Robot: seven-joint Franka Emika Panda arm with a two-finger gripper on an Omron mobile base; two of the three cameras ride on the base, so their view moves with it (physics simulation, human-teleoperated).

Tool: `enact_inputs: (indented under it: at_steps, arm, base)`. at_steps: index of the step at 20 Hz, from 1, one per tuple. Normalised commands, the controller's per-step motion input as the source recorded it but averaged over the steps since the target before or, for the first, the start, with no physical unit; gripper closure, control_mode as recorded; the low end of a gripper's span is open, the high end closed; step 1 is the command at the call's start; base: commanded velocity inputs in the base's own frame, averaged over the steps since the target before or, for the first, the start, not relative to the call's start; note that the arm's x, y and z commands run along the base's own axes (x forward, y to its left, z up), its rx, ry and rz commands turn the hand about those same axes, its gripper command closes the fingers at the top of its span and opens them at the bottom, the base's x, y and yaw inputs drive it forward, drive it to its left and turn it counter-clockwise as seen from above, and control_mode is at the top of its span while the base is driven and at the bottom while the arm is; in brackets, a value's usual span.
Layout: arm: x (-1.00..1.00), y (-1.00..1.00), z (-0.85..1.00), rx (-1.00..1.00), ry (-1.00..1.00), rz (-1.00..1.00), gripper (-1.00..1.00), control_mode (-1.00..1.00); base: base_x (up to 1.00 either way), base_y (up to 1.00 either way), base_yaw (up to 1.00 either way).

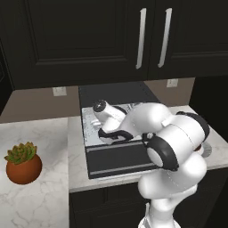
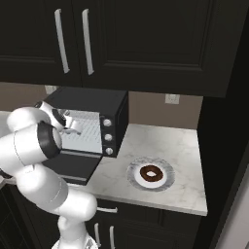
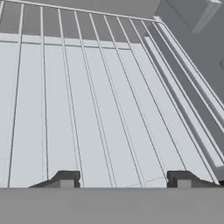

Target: Pick up the bagel from the plate, place it on the toaster oven rack, close the door, and set the timer.

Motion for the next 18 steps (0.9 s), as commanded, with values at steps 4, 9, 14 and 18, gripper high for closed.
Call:
enact_inputs:
  at_steps: [4,9,14,18]
  arm:
    - [-0.92,-0.01,-0.70,-0.01,0.16,0.00,-1.00,-1.00]
    - [-1.00,-0.14,-0.72,0.00,0.15,0.00,-1.00,-1.00]
    - [-1.00,-0.27,-0.77,0.00,0.11,0.00,-1.00,-1.00]
    - [-0.63,-0.37,-0.03,0.01,-0.03,0.00,-1.00,-1.00]
  base:
    - [0.00,0.00,0.00]
    - [0.00,0.00,0.00]
    - [0.00,0.00,0.00]
    - [0.00,0.00,0.00]
